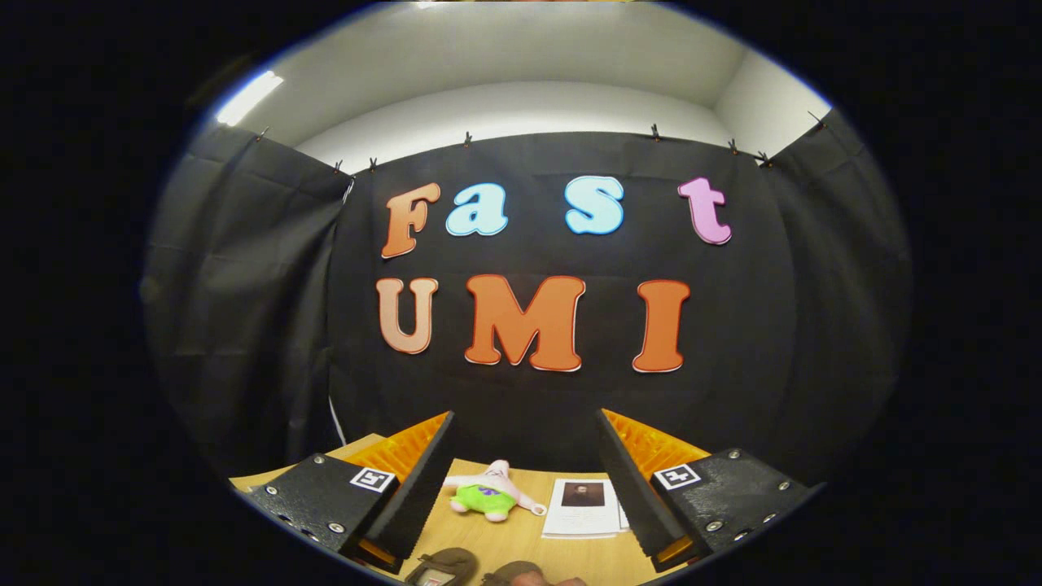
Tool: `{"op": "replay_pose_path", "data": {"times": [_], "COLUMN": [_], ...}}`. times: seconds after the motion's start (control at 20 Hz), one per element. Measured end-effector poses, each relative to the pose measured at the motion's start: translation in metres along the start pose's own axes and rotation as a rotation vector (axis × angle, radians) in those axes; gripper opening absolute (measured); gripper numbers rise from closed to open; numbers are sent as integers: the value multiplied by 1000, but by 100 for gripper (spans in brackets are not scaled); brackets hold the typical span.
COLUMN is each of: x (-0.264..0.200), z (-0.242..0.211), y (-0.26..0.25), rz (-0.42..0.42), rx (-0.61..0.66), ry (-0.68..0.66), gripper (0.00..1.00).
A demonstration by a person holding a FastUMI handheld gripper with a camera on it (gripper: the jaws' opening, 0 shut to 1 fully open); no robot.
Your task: Open the storage box then place both shoes into the box .Put the left shoe in first, then the right shoe, with the right side of both shoes facing outward in a uniform manner.
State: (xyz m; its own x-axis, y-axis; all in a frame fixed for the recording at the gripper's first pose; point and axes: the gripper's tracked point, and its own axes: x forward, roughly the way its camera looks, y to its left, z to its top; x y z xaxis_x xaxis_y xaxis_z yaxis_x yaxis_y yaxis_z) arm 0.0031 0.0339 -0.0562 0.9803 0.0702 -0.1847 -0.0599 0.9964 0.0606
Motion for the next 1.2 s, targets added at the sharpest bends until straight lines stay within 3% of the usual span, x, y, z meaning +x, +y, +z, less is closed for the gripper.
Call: {"op": "replay_pose_path", "data": {"times": [0.25,0.65,1.2], "x": [8,9,-10], "z": [-36,-110,-199], "y": [37,94,156], "rz": [103,244,366], "rx": [52,262,451], "ry": [112,378,709], "gripper": [100,99,98]}}
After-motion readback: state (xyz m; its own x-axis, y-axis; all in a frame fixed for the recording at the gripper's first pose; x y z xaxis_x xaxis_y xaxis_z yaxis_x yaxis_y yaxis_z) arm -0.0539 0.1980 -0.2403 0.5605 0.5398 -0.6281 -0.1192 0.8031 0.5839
